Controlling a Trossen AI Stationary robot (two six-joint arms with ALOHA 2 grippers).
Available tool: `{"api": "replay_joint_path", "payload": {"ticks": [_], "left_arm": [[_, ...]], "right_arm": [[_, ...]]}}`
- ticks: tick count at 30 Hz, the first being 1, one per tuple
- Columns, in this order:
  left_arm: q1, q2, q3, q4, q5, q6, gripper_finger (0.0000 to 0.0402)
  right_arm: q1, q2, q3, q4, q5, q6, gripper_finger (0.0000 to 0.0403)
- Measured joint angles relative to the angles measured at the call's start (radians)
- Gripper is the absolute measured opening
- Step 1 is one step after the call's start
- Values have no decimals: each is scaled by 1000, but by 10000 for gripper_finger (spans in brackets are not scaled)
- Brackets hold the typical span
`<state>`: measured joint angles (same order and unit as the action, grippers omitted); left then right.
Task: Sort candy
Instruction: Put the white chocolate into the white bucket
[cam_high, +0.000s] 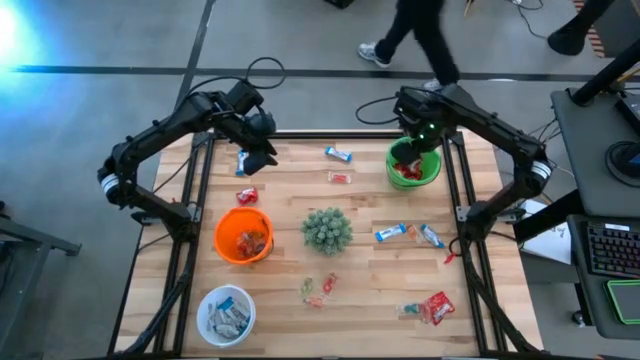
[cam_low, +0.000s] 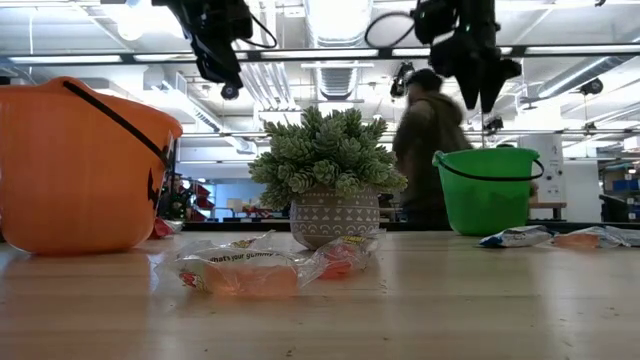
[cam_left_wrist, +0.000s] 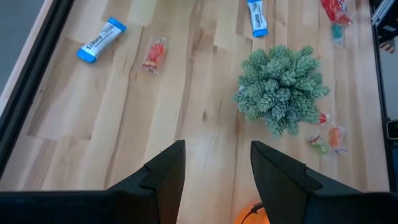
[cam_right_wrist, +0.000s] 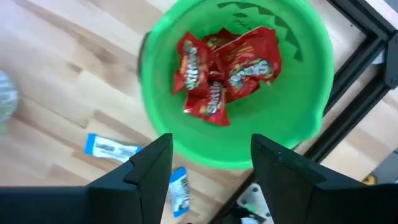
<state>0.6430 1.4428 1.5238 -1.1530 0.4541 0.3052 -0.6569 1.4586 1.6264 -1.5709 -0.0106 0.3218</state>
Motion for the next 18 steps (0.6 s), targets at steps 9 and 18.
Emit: {"api": "replay_joint_path", "payload": {"ticks": [9, 18], "left_arm": [[0, -15, 0, -26, 0, 27, 164], [0, -40, 0, -89, 1, 53, 164]], "right_arm": [[140, -116, -23, -1, -24, 195, 211], [285, -205, -213, -1, -15, 349, 211]]}}
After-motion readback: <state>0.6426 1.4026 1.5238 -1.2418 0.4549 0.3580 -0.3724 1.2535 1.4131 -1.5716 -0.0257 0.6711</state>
